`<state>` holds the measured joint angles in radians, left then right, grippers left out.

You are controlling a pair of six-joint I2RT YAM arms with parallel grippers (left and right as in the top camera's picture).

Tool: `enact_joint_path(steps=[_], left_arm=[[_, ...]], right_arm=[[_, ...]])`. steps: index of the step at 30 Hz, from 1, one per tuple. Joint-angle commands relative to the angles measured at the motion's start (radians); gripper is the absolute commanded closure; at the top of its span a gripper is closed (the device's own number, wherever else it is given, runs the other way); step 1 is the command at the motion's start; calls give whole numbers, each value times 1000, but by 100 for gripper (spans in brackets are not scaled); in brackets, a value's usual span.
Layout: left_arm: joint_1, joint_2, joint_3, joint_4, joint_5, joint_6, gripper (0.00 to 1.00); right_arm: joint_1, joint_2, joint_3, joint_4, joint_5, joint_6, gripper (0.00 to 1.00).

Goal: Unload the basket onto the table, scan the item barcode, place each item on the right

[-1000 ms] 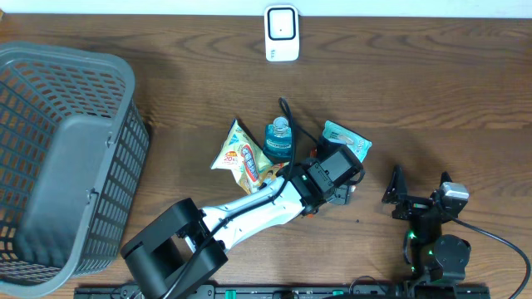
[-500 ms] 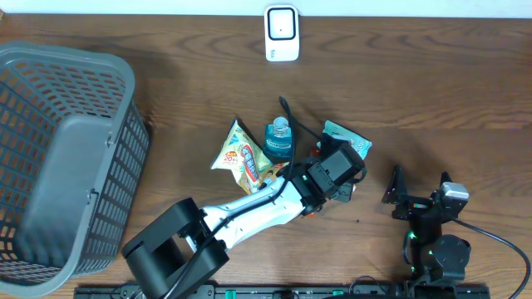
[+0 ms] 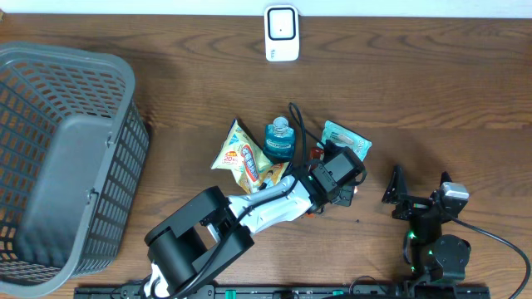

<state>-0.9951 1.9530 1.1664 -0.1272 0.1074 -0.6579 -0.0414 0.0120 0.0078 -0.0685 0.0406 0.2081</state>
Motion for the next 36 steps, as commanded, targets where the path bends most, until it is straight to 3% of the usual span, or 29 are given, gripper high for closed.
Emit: enact_joint_path(steps=[1,5,8,11,13,17,20,23,27,29,30,33,36], left_arm=[[1,-61,16,-23,9,102,92],[1,-176,77,-137,-109,214,92],[1,-291,116,-175,-249,326,83],[2,-403,146,-161,-414,450,46],[5,-480,156,-106,-577,526,2],[39,-597,156,116,-766,763,2],[87,-660,156,299,-797,984,2],[132,-705,156,387,-800,1144,2],[164,-747,156,337,-840,1320,2],[166,-750,156,285,-910,1346,2],[166,-750,156,245,-941,1346,2],[168,-785,147,105,-822,1339,2],[167,-832,147,-34,-722,1245,2]], right_arm=[[3,-5,-2,-2,5,-7,1],[3,-5,-2,-2,5,-7,1],[3,-5,-2,-2,5,-7,1],[3,-5,-2,-2,5,-7,1],[3,-5,-2,-2,5,-7,1],[3,-5,-2,-2,5,-7,1],[3,-5,-2,-2,5,-7,1],[3,-5,-2,-2,5,-7,1],[3,-5,-2,-2,5,-7,1],[3,-5,-2,-2,5,-7,1],[3,-5,-2,-2,5,-7,1],[3,-5,-2,-2,5,-7,1],[3,-5,-2,-2,5,-7,1]])
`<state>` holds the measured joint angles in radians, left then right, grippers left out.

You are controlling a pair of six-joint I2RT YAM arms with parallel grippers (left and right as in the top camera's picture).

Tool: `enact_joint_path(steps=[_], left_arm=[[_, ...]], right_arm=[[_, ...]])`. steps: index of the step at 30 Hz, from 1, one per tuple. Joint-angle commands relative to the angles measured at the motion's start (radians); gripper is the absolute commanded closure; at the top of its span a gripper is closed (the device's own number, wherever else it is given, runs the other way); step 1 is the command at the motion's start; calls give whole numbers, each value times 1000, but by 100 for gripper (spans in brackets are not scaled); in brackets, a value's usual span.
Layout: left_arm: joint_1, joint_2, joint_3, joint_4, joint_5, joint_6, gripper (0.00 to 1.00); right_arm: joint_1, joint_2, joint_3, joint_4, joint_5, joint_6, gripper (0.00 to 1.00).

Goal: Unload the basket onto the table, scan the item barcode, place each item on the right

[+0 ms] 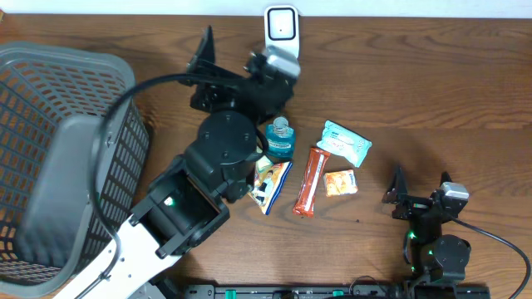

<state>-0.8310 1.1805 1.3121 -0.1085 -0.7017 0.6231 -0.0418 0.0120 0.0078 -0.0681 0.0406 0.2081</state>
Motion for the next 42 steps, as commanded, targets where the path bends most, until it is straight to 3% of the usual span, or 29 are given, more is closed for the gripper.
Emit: enact_joint_path(steps=[1,7,12,20,27,35,39,42], left_arm=[[6,-79,1,-93,123,-69,2],[31,-188,-19,-150,197,-173,2],[82,-282,-48,-206,313,-219,2],[308,-420,-50,-279,602,-493,2],[514,-609,-63,-314,869,-636,2],[700,-903,-133,-340,1029,-738,2],[776,-1029,-164,-340,1078,-771,2],[751,-1102,-166,-334,1086,-771,2]], right_arm=[[3,-5,-2,-2,5,-7,1],[3,-5,-2,-1,5,-6,1],[3,-5,-2,-4,-85,84,1],[3,-5,-2,15,-325,394,1],[3,-5,-2,24,-528,405,1],[3,-5,-2,25,-617,434,1],[3,-5,-2,26,-634,561,1],[3,-5,-2,28,-634,644,1]])
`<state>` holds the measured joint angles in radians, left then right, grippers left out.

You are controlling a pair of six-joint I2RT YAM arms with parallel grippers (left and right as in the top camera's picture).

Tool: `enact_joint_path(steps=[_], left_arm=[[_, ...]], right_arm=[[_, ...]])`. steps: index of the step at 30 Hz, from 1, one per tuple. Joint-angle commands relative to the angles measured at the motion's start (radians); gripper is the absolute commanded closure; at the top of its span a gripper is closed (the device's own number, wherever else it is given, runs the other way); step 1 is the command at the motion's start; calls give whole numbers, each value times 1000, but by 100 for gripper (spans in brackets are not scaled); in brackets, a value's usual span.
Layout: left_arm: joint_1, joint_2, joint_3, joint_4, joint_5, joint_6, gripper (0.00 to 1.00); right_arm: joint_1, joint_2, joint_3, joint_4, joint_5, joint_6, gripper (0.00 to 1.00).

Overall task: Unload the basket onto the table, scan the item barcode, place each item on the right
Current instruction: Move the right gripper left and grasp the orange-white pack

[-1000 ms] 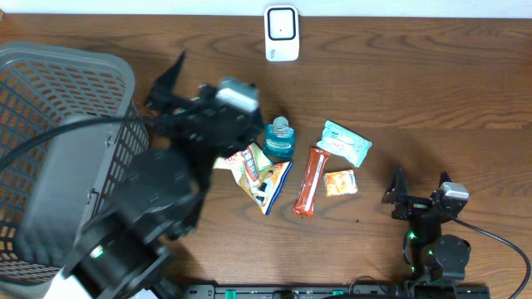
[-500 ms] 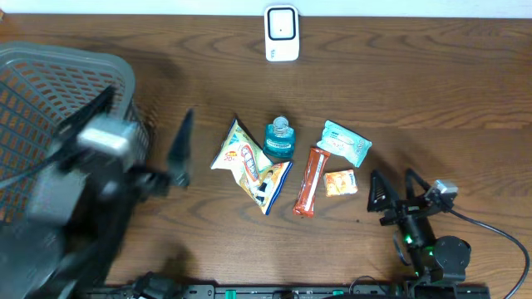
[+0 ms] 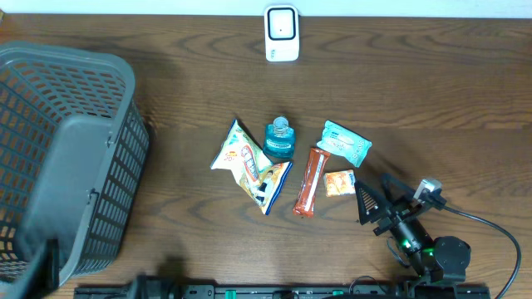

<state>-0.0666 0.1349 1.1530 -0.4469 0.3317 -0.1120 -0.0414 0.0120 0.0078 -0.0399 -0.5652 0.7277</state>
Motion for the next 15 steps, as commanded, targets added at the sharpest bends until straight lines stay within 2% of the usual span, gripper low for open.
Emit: enact_joint_path(steps=[1,5,10,15], left_arm=[[-17,-77,-7,3,44,-35,2],[-19,-132,16,-25,-7,-34,2],[0,-132,14,-28,-20,27,2],[42,-132,10,-19,-196,36,2]], right_arm=[[3,-5,-2,-2,-29,125,1],[3,-5,-2,-1,-34,145,1],[3,-5,-2,5,-36,152,1],[3,0,-2,-6,-16,29,1]])
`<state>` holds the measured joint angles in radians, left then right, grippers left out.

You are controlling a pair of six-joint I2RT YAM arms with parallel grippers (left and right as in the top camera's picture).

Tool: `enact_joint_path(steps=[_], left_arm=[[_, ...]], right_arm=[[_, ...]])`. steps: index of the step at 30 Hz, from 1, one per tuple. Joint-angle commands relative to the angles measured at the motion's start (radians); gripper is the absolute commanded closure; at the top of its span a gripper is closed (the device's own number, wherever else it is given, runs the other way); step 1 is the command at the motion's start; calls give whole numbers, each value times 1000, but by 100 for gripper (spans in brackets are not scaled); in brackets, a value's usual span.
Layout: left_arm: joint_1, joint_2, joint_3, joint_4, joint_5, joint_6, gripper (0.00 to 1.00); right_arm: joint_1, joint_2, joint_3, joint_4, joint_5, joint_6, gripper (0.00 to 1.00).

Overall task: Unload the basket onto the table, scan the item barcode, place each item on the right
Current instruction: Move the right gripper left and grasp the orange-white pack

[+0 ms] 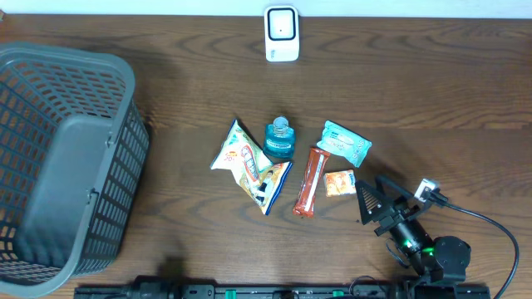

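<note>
The white barcode scanner [281, 33] stands at the table's far edge. A cluster of items lies mid-table: a yellow snack bag [239, 152], a blue bottle [281, 139], a teal packet [344, 141], a red-brown bar [308, 181], a small orange packet [340, 183] and a blue-and-white packet [273, 184]. My right gripper [362, 206] is low at the front right, pointing left toward the orange packet, a short way from it. Its fingers look spread, with nothing between them. The left arm is out of view.
A large grey mesh basket [125, 91] fills the left side of the table. The right arm's base [440, 256] and its cable [490, 224] sit at the front right corner. Bare wood lies between the item cluster and the scanner.
The right gripper has shifted slightly and its wrist has turned a little. The dark sliver of the left arm at the bottom left edge is gone. The items have not moved.
At first the left arm reached across the cluster, its gripper by the orange packet. Then it was raised near the scanner, covering the snack bag. By the last earlier moment it had left the table and the right gripper had leaned toward the items, where it stays.
</note>
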<state>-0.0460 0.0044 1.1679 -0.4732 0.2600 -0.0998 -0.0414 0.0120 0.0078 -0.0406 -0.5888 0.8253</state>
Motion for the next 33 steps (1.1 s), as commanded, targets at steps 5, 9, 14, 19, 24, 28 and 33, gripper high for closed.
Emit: enact_joint_path(steps=[5,9,14,19,24,28,33], left_arm=[[31,-1,-5,33,-240,24,2],[31,-1,-5,14,-240,24,2],[31,-1,-10,-158,-263,24,2],[31,-1,-108,-161,-295,24,2],[31,-2,-183,-156,-311,24,2],[31,-2,-194,-153,-311,24,2],[31,-2,-194,-151,-311,24,2]], right_arm=[[3,144,-2,-5,161,-101,1],[3,364,4,4,290,-138,1],[4,692,98,66,287,-105,1],[4,1105,299,49,167,-237,1],[4,1387,438,49,-25,-346,1],[4,1484,448,40,-32,-384,10],[4,1481,447,-20,-31,-439,16]])
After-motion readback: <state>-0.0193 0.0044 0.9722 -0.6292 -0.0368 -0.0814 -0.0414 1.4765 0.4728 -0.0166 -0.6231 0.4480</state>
